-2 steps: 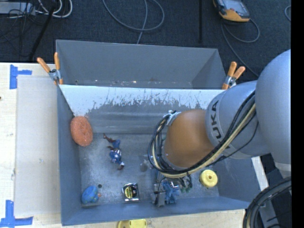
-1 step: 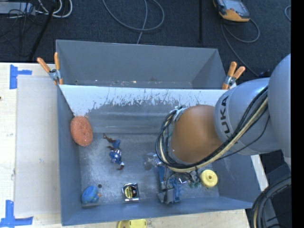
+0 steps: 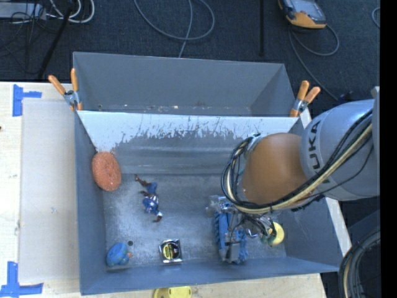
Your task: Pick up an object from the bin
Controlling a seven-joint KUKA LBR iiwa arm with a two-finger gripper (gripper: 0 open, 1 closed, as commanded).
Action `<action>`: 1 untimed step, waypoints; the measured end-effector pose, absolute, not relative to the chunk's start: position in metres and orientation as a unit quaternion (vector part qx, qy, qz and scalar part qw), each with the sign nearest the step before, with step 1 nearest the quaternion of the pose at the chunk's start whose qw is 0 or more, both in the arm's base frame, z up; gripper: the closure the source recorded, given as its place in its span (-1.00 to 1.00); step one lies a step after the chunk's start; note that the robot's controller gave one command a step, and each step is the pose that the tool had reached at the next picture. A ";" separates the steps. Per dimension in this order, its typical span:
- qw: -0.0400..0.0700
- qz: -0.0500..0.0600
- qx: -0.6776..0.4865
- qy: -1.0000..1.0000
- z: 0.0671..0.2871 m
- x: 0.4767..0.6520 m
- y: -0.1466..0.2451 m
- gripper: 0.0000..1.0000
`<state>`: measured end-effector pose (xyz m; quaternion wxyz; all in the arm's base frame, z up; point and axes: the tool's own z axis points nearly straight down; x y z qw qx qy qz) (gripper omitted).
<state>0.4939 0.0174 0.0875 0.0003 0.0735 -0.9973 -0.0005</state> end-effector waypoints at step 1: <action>0.001 0.000 0.120 -0.993 0.104 0.501 0.006 -1.00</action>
Offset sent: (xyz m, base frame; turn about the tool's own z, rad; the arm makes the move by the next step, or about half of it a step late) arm -0.0052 -0.0539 -0.0175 0.0102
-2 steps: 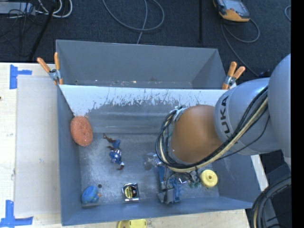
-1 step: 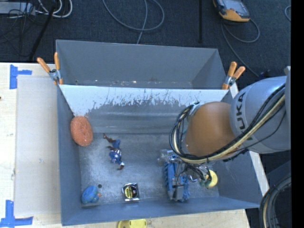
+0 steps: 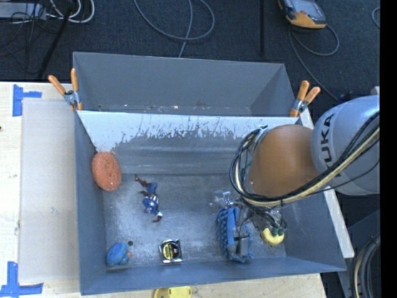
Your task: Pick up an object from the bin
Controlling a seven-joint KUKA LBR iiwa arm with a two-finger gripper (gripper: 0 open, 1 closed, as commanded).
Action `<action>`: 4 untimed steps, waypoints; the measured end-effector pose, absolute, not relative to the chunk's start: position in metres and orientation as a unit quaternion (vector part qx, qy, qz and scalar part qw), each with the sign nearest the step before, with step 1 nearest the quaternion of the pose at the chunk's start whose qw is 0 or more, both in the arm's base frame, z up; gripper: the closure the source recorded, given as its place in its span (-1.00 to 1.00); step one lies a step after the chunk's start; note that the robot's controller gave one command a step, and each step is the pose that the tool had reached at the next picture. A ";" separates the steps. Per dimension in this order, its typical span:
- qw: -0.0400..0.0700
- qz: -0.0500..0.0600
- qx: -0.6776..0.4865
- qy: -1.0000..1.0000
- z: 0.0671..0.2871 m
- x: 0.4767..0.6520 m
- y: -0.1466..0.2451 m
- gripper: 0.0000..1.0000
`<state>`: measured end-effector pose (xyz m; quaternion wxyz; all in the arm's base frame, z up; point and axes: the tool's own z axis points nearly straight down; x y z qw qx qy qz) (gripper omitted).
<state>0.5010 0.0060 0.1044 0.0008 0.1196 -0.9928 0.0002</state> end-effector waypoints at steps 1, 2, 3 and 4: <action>0.006 -0.001 0.066 -0.998 0.071 0.487 -0.037 1.00; 0.006 -0.001 0.066 -0.998 0.071 0.487 -0.037 1.00; 0.000 0.000 0.063 -0.998 0.165 0.501 -0.045 1.00; 0.000 0.000 0.062 -0.998 0.165 0.501 -0.046 1.00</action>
Offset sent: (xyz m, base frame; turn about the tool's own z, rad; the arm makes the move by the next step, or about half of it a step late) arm 0.0000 0.0000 0.0000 0.0000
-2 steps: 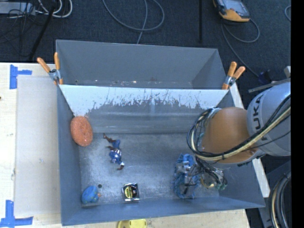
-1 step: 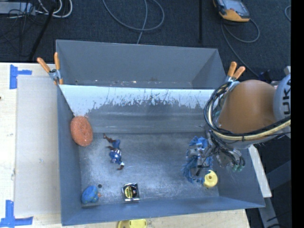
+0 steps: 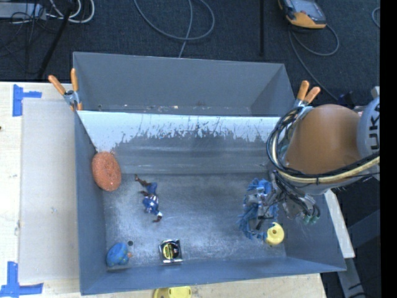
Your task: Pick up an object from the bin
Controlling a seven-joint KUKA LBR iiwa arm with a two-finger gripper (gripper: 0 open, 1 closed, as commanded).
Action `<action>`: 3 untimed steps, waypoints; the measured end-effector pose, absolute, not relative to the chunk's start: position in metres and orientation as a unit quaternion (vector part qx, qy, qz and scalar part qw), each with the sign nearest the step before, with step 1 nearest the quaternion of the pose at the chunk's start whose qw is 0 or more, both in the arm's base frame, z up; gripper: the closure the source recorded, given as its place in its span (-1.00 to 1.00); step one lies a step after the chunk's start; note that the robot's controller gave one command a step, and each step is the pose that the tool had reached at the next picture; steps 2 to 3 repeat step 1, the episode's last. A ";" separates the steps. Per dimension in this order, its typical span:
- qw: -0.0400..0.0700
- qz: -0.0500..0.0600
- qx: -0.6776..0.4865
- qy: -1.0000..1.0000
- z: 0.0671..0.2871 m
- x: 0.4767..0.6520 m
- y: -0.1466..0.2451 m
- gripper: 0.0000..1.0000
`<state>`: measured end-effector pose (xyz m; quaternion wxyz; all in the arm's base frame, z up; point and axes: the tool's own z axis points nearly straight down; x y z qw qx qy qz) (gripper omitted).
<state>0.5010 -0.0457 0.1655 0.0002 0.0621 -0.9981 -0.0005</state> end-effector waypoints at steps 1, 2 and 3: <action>0.002 -0.001 0.062 -0.998 0.168 0.500 -0.046 1.00; 0.002 -0.001 0.062 -0.998 0.168 0.500 -0.046 1.00; 0.002 -0.001 0.062 -0.998 0.168 0.500 -0.046 1.00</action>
Offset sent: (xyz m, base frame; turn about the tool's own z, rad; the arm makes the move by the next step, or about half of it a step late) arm -0.0175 0.0251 -0.0010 -0.2837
